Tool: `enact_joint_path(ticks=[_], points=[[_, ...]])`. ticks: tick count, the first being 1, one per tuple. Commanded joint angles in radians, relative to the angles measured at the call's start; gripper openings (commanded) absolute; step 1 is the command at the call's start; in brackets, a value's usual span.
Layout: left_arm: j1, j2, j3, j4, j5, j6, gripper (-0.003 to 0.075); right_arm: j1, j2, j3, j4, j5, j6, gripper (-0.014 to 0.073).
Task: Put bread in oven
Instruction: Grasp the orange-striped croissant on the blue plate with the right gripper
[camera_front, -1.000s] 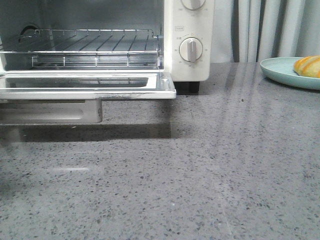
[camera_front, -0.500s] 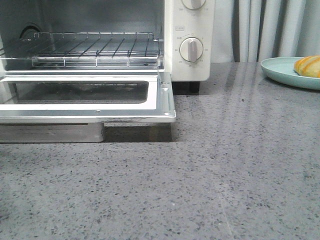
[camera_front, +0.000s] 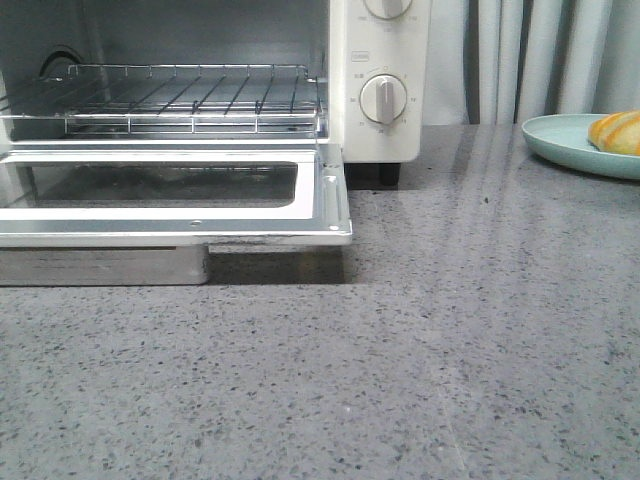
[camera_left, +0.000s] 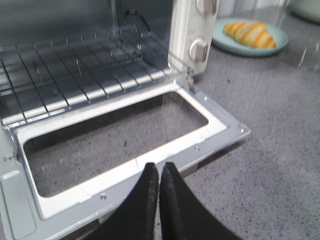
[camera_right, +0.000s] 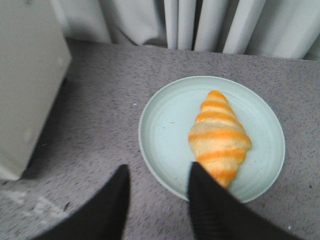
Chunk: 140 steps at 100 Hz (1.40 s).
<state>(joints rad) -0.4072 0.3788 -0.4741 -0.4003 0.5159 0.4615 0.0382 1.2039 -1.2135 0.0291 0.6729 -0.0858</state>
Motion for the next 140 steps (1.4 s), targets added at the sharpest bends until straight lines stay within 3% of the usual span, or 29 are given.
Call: enact_joint_path(ticks=[1, 14, 28, 78, 85, 90, 101, 124, 140], points=[[0.003, -0.032, -0.033, -0.026, -0.055, 0.000, -0.0022, -0.017, 0.070, -0.085, -0.056, -0.048, 0.036, 0.0402], [0.003, -0.060, -0.033, -0.026, -0.052, 0.000, -0.0022, -0.078, 0.181, -0.108, -0.106, -0.072, 0.123, 0.0387], [0.003, -0.061, -0.033, -0.026, -0.046, 0.000, -0.0022, -0.142, 0.268, -0.108, -0.106, -0.078, 0.124, 0.0372], [0.003, -0.061, -0.033, -0.032, -0.046, -0.002, -0.0022, -0.143, 0.514, -0.108, -0.063, -0.095, 0.124, 0.0366], [0.003, -0.061, -0.033, -0.035, -0.044, -0.002, -0.0022, -0.143, 0.540, -0.108, -0.029, -0.087, 0.124, 0.0314], [0.003, -0.061, -0.033, -0.035, -0.042, -0.002, -0.0022, -0.143, 0.551, -0.108, -0.013, -0.077, 0.124, 0.0230], [0.003, -0.061, -0.033, -0.035, -0.027, -0.002, -0.0022, -0.143, 0.544, -0.108, -0.006, -0.084, 0.124, -0.0078], [0.003, -0.061, -0.033, -0.035, 0.001, -0.002, -0.0022, -0.119, 0.363, -0.112, 0.005, -0.264, 0.125, -0.0064], [0.003, -0.061, -0.033, -0.035, -0.038, -0.002, -0.0021, 0.007, 0.150, -0.112, 0.003, -0.446, 0.110, -0.0067]])
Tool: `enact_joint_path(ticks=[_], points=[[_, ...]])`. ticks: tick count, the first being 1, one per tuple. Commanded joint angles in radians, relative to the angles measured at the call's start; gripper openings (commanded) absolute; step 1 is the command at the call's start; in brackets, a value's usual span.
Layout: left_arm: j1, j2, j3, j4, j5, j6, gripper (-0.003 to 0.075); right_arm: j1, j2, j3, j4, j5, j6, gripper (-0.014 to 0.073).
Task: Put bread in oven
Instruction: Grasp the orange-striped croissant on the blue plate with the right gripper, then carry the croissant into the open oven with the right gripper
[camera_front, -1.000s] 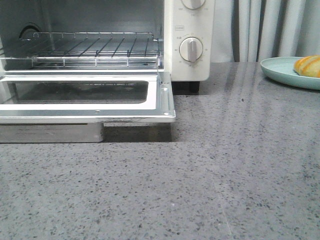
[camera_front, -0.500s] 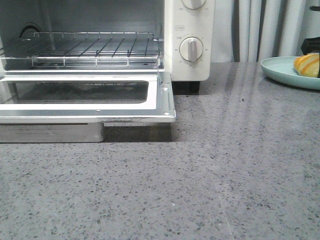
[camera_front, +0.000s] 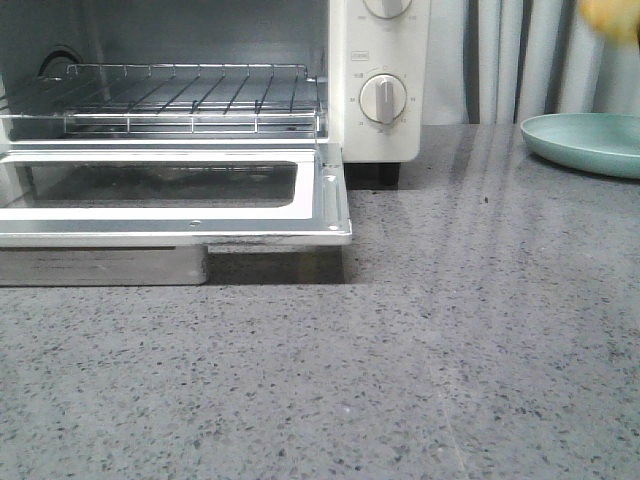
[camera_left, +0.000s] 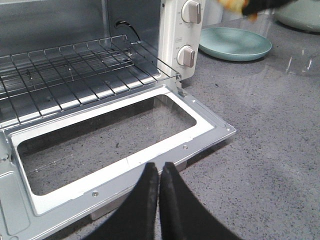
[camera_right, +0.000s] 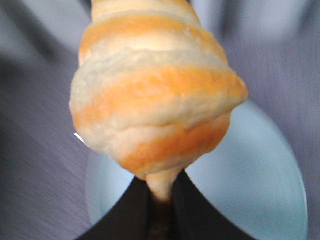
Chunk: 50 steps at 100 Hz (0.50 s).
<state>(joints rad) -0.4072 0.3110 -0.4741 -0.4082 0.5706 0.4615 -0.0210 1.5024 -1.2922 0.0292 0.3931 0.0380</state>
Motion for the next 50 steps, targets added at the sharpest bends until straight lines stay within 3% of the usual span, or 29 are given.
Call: enact_joint_path(ticks=[1, 15, 38, 50], points=[[0.003, 0.007, -0.033, -0.027, -0.095, -0.002, -0.0022, 0.075, -0.165, -0.034, 0.003, -0.173, -0.014, -0.0067], [0.003, 0.007, -0.033, -0.027, -0.144, -0.002, -0.0022, 0.311, -0.281, -0.034, -0.029, -0.253, -0.024, -0.0067], [0.003, 0.007, -0.033, -0.027, -0.159, -0.002, -0.0022, 0.800, -0.262, -0.034, -0.143, -0.208, -0.024, -0.0067], [0.003, 0.007, -0.033, -0.027, -0.159, -0.002, -0.0022, 0.936, -0.191, -0.034, -0.161, -0.185, -0.024, -0.0067]])
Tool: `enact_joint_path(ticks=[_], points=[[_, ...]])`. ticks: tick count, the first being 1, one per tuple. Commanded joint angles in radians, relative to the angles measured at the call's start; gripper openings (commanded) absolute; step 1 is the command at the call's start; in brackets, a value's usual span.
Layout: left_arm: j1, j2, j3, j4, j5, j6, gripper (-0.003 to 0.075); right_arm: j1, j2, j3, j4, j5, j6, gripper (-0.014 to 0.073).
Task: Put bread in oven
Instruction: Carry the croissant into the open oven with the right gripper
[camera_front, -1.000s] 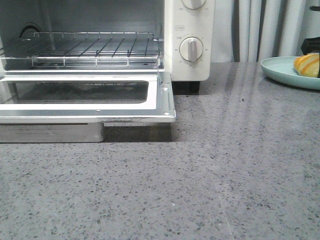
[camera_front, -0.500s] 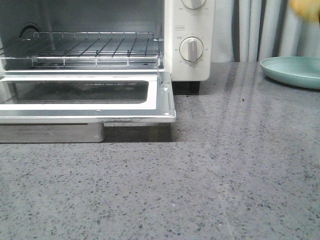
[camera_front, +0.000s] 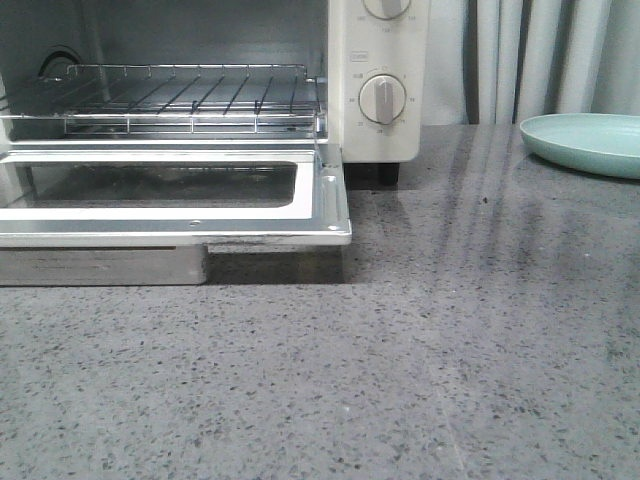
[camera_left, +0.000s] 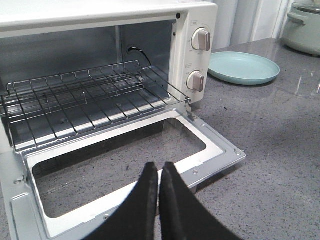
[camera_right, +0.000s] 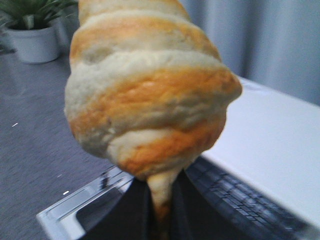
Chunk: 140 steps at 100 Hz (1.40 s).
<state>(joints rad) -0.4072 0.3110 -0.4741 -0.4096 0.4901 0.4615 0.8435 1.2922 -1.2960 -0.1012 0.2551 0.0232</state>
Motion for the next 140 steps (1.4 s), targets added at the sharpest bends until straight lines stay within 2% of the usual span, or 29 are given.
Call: enact_joint_path(ticks=[1, 16, 30, 53, 76, 104, 119, 127, 140], points=[[0.003, 0.007, -0.033, -0.026, -0.078, -0.002, -0.0021, 0.076, 0.029, -0.030, -0.030, -0.046, -0.009, -0.0067], [0.003, 0.007, -0.033, -0.061, -0.078, -0.002, -0.0021, 0.103, 0.119, -0.030, -0.025, -0.002, 0.013, -0.0067], [0.003, 0.007, -0.033, -0.116, -0.072, -0.002, -0.0022, 0.058, 0.193, -0.039, -0.013, 0.005, 0.013, -0.0067], [0.003, 0.007, -0.033, -0.125, -0.035, -0.002, -0.0021, -0.008, 0.293, -0.166, 0.027, 0.126, 0.014, -0.0067], [0.003, 0.007, -0.033, -0.130, -0.029, -0.002, -0.0021, -0.013, 0.382, -0.273, 0.025, 0.205, 0.014, -0.0067], [0.003, 0.007, -0.033, -0.130, -0.025, -0.002, -0.0021, -0.043, 0.435, -0.311, 0.025, 0.199, 0.029, -0.0062], [0.003, 0.007, -0.033, -0.130, -0.019, -0.002, -0.0022, -0.067, 0.437, -0.311, 0.022, 0.194, 0.096, 0.0047], [0.003, 0.007, -0.033, -0.130, -0.018, -0.002, -0.0021, -0.084, 0.437, -0.311, 0.022, 0.183, 0.147, 0.0160], [0.003, 0.007, -0.033, -0.130, -0.018, -0.002, -0.0021, -0.092, 0.437, -0.311, 0.010, 0.180, 0.149, 0.0374]])
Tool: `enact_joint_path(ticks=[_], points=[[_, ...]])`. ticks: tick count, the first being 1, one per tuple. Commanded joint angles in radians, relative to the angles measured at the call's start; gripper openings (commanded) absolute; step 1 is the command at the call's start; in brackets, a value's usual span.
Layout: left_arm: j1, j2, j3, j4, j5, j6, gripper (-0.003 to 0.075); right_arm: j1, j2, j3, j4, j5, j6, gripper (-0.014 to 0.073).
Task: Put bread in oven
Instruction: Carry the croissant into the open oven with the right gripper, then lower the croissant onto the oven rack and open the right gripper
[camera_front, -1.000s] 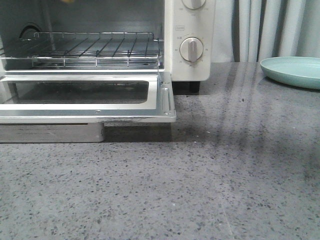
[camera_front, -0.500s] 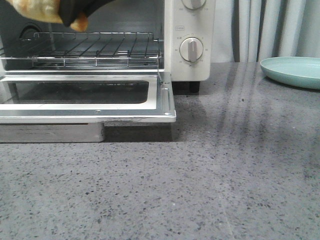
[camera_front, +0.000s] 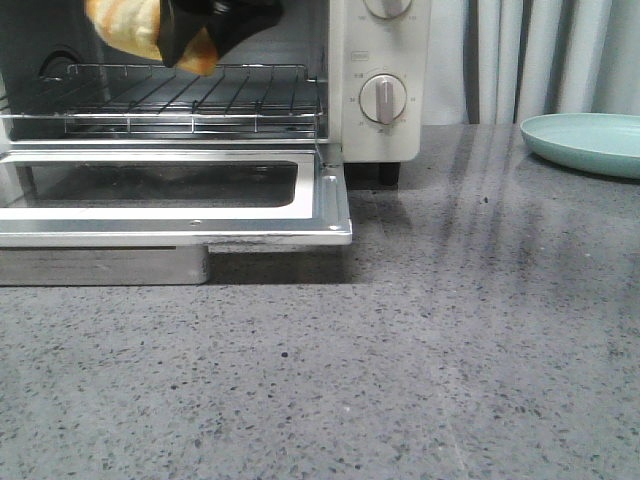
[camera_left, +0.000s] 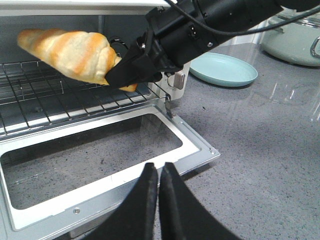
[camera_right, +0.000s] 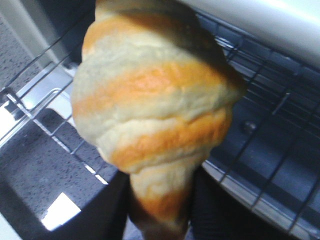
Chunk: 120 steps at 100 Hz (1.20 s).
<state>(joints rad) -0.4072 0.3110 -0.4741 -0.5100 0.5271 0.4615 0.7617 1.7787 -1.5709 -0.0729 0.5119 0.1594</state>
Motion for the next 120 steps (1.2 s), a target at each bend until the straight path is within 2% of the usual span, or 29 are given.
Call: enact_joint_path(ticks=[1, 8, 15, 33, 48, 58, 64, 65, 71, 78, 83, 97, 109, 120], points=[[0.003, 0.007, -0.033, -0.030, -0.055, -0.002, -0.0021, -0.010, -0.050, -0.036, -0.020, -0.077, 0.013, 0.0384], [0.003, 0.007, -0.033, -0.030, -0.055, -0.002, -0.0022, -0.010, -0.050, -0.036, -0.020, -0.078, 0.013, 0.0470], [0.003, 0.007, -0.033, -0.030, -0.055, -0.002, -0.0021, -0.010, -0.050, -0.036, -0.020, -0.074, 0.013, 0.0517], [0.003, 0.007, -0.033, -0.030, -0.055, -0.002, -0.0022, -0.003, -0.062, -0.036, -0.020, -0.062, 0.013, 0.0522], [0.003, 0.005, -0.033, -0.030, -0.057, -0.002, -0.0022, 0.042, -0.101, -0.036, -0.018, 0.001, 0.013, 0.0507], [0.003, 0.003, -0.033, -0.030, -0.077, -0.002, -0.0022, 0.100, -0.133, -0.034, -0.021, 0.084, 0.013, 0.0400], [0.003, 0.000, -0.033, -0.030, -0.097, -0.002, -0.0022, 0.151, -0.159, -0.030, -0.038, 0.141, 0.002, 0.0257], [0.003, -0.001, -0.033, -0.030, -0.100, -0.002, -0.0022, 0.157, -0.163, -0.030, -0.043, 0.146, 0.002, 0.0257], [0.003, -0.018, -0.033, -0.017, -0.119, -0.002, -0.0022, 0.213, -0.207, 0.000, -0.089, 0.151, 0.002, 0.0101], [0.003, -0.055, -0.033, 0.017, -0.139, -0.002, -0.0022, 0.267, -0.279, 0.059, -0.167, 0.121, 0.002, 0.0001], [0.003, -0.091, -0.033, 0.060, -0.147, -0.002, -0.0022, 0.292, -0.353, 0.119, -0.210, 0.101, 0.010, -0.0028], [0.003, -0.198, -0.033, 0.190, -0.122, -0.004, -0.0022, 0.291, -0.598, 0.319, -0.299, 0.054, 0.022, -0.0039], [0.003, -0.255, -0.024, 0.222, -0.074, -0.010, -0.0022, 0.277, -0.868, 0.527, -0.482, 0.010, 0.116, -0.0045], [0.003, -0.260, 0.004, 0.222, -0.065, -0.012, -0.0022, 0.251, -1.112, 0.702, -0.622, 0.028, 0.172, -0.0048]])
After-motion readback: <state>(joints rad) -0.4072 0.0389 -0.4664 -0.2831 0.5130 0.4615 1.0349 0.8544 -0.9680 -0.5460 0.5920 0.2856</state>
